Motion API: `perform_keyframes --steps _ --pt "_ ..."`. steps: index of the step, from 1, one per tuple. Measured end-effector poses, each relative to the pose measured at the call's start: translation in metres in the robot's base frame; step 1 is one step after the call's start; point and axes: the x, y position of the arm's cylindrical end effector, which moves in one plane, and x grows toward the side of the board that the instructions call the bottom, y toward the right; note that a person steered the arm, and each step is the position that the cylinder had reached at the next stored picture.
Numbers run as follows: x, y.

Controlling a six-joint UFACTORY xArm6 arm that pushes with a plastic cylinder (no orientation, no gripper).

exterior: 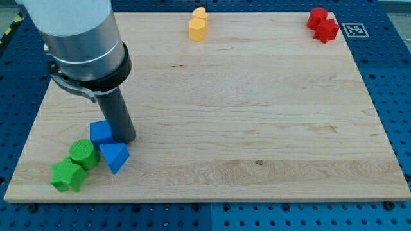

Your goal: Push the yellow heart towards the blue cube

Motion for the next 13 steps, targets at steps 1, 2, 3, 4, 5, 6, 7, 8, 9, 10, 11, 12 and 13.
perform_keyframes --steps 1,2,3,4,5,6,7,8,9,10,11,12,13 --pt "-0.002 0.002" --pt "-0.036 0.045" --pt "-0.103 0.122" --pt "-0.175 0.193" --pt "-0.234 0.242" --pt "-0.286 0.251" --pt "-0.335 0.246" --pt "-0.334 0.244" --pt "-0.334 0.234" --pt "-0.335 0.207" --pt "-0.333 0.186" --pt "-0.334 0.162" --pt "-0.333 0.143"
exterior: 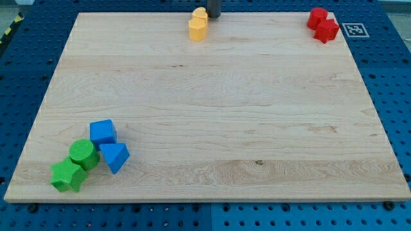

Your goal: Push the yellow heart towards the blue cube

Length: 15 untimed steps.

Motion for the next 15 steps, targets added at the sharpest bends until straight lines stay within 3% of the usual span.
perform_keyframes --steps 4,9,13,15 --pt "0.034 -0.021" --pt "0.043 -0.068" --pt "0.085 -0.153" --pt "0.122 -0.163"
